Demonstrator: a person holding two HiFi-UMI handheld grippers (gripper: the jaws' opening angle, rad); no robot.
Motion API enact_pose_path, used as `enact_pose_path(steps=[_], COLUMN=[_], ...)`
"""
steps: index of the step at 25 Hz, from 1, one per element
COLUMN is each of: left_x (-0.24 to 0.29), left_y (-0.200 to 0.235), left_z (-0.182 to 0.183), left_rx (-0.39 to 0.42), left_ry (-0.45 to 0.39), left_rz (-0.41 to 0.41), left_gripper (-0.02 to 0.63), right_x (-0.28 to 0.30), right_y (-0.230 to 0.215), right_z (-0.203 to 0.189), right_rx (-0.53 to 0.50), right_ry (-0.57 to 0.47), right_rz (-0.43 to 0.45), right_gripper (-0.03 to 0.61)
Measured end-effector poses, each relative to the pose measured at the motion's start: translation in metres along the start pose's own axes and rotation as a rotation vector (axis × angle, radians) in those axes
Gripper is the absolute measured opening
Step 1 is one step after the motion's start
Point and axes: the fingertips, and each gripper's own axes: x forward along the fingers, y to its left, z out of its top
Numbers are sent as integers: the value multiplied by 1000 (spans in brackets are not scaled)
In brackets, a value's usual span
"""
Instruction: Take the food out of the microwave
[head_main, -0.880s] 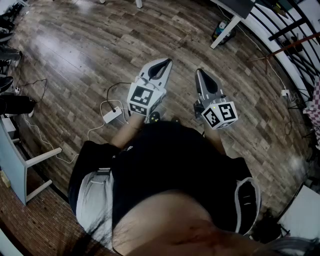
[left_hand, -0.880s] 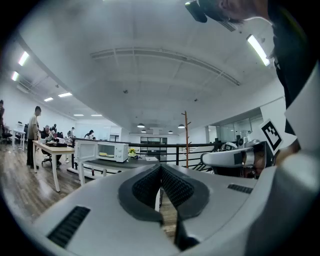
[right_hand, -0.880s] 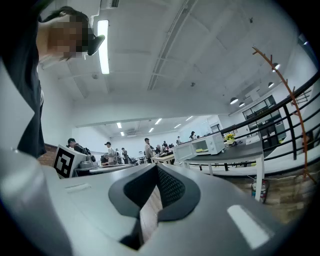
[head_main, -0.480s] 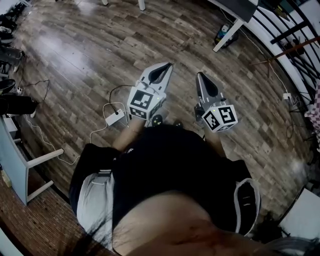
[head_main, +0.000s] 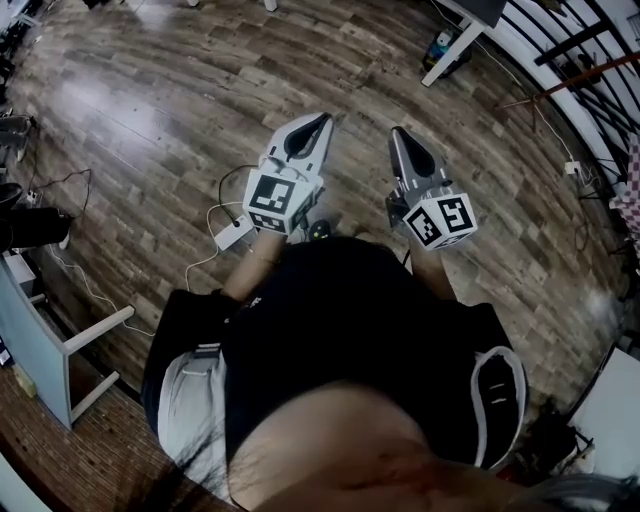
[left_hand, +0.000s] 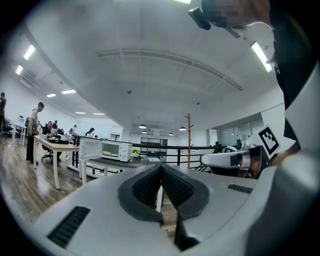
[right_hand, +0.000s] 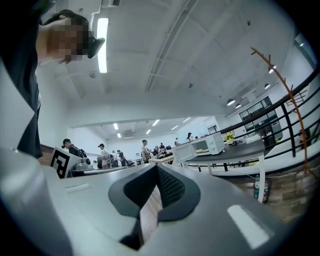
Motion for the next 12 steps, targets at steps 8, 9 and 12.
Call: enact_pose_path(steps=[8,9,12], left_x=[-6,-4,2], left_y=[27,28,32], left_z=[-4,-4,-7], left_rx=[-75,-72,-62], left_ry=[-24,-23,-11], left_rz=[4,3,8], left_gripper=[6,6,6], right_x=[15,16,22], right_y=[12,11,2], right_z=[-2,-1,2], right_rx=[-16,-16,-18], right_ry=[0,1,-6], right_rz=[-5,0,2], right_gripper=[-3,-3,-3])
